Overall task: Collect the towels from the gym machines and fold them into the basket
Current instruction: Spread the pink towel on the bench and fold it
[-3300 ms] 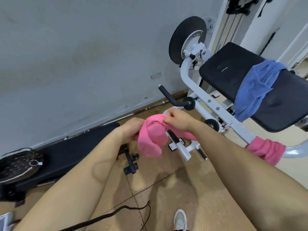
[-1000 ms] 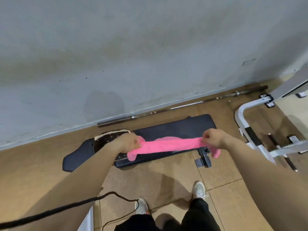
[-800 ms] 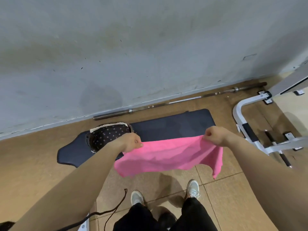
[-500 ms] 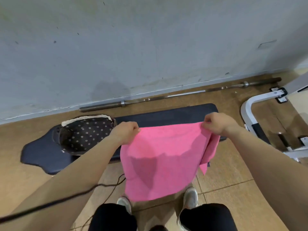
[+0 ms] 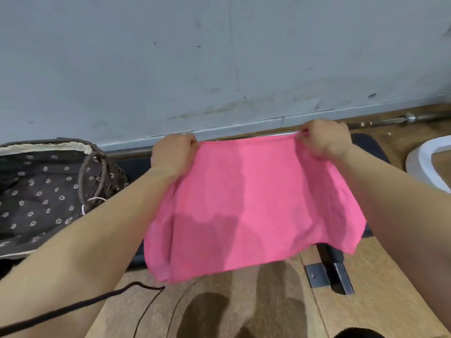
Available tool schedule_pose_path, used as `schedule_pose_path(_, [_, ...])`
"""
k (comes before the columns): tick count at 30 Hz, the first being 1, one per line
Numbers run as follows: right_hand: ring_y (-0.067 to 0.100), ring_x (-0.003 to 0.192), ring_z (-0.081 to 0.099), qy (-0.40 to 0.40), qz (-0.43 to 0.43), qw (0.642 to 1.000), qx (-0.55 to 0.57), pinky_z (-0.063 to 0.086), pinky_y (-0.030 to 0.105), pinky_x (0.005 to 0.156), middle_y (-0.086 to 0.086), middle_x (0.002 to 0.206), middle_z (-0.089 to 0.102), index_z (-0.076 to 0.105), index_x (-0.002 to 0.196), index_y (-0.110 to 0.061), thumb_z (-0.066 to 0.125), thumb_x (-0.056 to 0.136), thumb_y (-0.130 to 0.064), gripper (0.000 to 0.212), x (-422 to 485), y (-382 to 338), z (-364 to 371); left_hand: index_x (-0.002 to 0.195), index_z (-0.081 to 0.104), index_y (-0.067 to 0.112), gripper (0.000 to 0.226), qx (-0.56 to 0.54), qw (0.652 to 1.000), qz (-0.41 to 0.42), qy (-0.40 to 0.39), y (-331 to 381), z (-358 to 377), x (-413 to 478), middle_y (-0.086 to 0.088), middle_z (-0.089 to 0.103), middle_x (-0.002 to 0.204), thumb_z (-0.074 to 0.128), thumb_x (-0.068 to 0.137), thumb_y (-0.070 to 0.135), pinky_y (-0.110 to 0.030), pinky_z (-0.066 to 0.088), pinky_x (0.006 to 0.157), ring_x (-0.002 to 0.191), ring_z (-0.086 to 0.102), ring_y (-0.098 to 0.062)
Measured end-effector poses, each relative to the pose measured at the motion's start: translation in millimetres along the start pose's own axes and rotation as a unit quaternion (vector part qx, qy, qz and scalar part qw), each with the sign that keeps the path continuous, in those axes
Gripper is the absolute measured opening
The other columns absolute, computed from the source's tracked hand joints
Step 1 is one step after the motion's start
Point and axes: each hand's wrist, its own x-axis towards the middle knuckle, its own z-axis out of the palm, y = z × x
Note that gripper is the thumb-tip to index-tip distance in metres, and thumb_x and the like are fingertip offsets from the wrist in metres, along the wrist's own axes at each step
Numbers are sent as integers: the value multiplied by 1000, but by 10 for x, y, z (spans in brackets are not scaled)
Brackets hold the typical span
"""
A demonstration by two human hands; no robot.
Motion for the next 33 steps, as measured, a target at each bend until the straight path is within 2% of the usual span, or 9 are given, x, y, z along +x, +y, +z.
schedule_pose_path(3, [34,117,58,18,22,999,25,40,45,98,12,122,65,69,112,-28,49,95,-42,30,133,-61,121,99,68,20,30,10,1000,-8,12,-36,65,111,-10,70,98,47,98,41,-42,46,74,94,60,-36])
schedule_pose_path(6, [39,123,47,60,39,997,35,34,50,103,16,130,54,61,130,-25,52,93,-36,40,0,-206,203,120,64,19,33,-36,999,-34,13,2,71,-39,-10,61,117,50,97,38,-44,45,90,112,50,-33])
schedule_pose_path(9, [39,118,49,92,3,994,64,38,49,100,15,129,55,59,131,-19,54,91,-38,45,-418,-444,237,135,55,17,44,-70,997,-26,11,69,4,-391,-9,53,135,53,94,34,-42,38,101,125,45,-31])
schedule_pose_path(13, [35,123,50,11,-77,994,73,34,48,107,10,139,53,54,136,-21,49,88,-48,55,-1086,-808,272,143,46,10,54,-79,996,-27,-26,84,-24,-1044,-12,42,150,52,94,33,-43,33,114,136,39,-32])
schedule_pose_path(18, [29,140,37,7,-126,990,61,19,50,119,7,154,40,39,149,-19,43,94,-50,64,-1744,-1182,435,152,30,6,62,-63,996,-46,-34,32,23,-1616,-16,25,161,40,99,37,-43,17,122,149,20,-30])
schedule_pose_path(21, [28,150,20,-24,-142,987,73,11,48,122,6,165,19,20,158,-27,30,98,-57,68,-1993,-1392,560,156,17,8,66,-102,991,-58,-61,-18,23,-1765,-12,12,165,25,103,46,-41,10,124,153,9,-25])
schedule_pose_path(25, [25,154,-5,-45,-136,987,65,-2,48,124,2,168,-7,0,160,-34,14,100,-60,66,-2170,-1497,686,158,3,9,76,-42,995,-19,-93,-254,48,-1857,-8,-3,166,8,99,56,-39,3,124,153,-5,-20])
schedule_pose_path(29, [26,154,0,-57,-132,988,58,2,49,124,3,168,-1,6,160,-33,18,101,-59,66,-2277,-1498,623,158,7,10,86,-9,995,9,-104,-442,4,-1894,-7,-2,166,-6,91,62,-41,7,124,153,-5,-19])
schedule_pose_path(33, [28,137,40,41,-144,985,90,27,48,116,4,152,43,44,145,-26,32,98,-54,56,-2370,-1357,441,157,15,8,74,-28,995,3,-97,-201,-143,-1994,-12,8,165,11,101,55,-40,8,124,153,6,-24])
